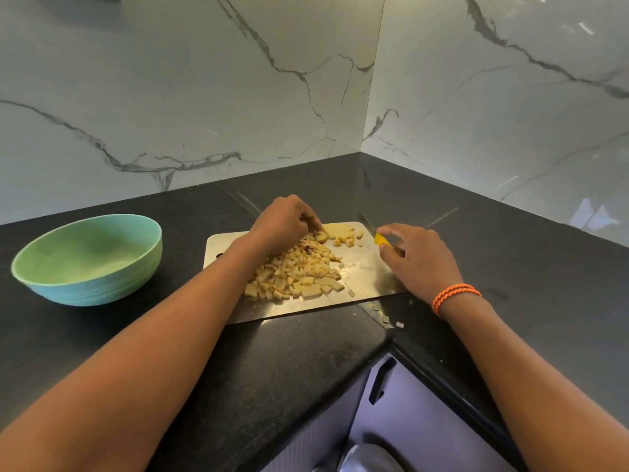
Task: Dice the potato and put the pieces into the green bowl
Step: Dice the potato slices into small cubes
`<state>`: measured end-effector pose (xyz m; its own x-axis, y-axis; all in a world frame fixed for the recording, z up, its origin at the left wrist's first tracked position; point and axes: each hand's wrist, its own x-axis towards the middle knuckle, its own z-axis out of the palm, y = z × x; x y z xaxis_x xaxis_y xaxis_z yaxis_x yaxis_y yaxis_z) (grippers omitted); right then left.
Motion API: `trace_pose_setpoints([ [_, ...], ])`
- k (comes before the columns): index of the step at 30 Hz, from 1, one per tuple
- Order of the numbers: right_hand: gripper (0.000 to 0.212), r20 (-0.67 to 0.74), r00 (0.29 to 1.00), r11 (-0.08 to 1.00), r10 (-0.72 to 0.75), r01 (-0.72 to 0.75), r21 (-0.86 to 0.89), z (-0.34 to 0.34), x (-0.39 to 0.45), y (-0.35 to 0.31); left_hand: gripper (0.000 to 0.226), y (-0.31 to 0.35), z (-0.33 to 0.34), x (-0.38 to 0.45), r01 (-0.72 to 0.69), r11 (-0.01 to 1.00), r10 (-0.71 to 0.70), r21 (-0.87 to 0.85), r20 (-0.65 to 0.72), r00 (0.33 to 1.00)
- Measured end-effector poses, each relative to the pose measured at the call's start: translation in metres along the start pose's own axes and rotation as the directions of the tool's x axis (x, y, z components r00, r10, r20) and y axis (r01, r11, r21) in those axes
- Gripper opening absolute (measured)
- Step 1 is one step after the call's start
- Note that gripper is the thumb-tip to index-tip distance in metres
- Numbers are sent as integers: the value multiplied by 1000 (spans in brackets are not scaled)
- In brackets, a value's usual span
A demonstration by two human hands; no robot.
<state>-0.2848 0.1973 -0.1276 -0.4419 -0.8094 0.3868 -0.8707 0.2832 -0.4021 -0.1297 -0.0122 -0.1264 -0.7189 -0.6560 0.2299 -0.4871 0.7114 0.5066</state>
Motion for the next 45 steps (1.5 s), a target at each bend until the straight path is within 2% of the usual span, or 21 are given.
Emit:
trace_pose_setpoints([
  [2, 40, 45, 999, 999, -9, 11, -31, 2, -1, 3, 45, 1, -3, -1, 8, 999, -8, -38, 9, 1000],
  [7, 41, 50, 998, 998, -30, 33, -52, 7, 1, 1, 43, -1, -1, 0, -10, 997, 6, -74, -56, 998],
  [12, 36, 148, 982, 983, -118, 94, 159, 10, 2, 1, 44, 0, 5, 3, -27, 998, 24, -54, -62, 998],
  [15, 34, 104, 990, 962, -98, 67, 264, 6, 6, 10, 44, 1, 5, 5, -34, 999, 33, -25, -50, 998],
  [18, 33, 29, 999, 981, -44, 38, 191, 5, 8, 18, 40, 3, 6, 5, -37, 999, 37, 1, -29, 999],
  [21, 36, 71, 996, 991, -54, 45, 123, 8, 8, 19, 39, 3, 8, 6, -40, 999, 40, 26, -16, 999],
  [25, 35, 166, 979, 964, -115, 70, 256, 8, 9, 16, 38, 5, 7, 6, -38, 999, 39, 31, -25, 999],
  [29, 29, 101, 992, 944, -75, 38, 328, 0, 11, 25, 37, 4, 5, 5, -27, 1000, 27, 1, -26, 999],
  [31, 29, 53, 998, 959, -23, 7, 284, 2, 11, 30, 37, 4, 4, 6, -31, 999, 31, -10, -30, 999],
  [33, 31, 71, 997, 987, -32, 20, 161, 9, 12, 27, 37, 4, 4, 6, -27, 1000, 27, -6, -55, 998],
  [35, 35, 111, 991, 991, -70, 56, 120, 15, 10, 18, 38, 4, 6, 6, -24, 1000, 25, 13, -58, 998],
  [38, 34, 176, 975, 972, -138, 99, 213, 12, 8, 8, 41, 6, 7, 6, -29, 999, 29, 12, -5, 1000],
  [40, 31, 197, 969, 956, -151, 92, 280, 3, 6, 8, 37, 6, 5, 6, -21, 1000, 20, -13, -39, 999],
  [45, 30, 128, 989, 948, -71, 27, 319, -9, -2, 16, 34, 2, 2, 6, -23, 998, 14, -64, -135, 991],
])
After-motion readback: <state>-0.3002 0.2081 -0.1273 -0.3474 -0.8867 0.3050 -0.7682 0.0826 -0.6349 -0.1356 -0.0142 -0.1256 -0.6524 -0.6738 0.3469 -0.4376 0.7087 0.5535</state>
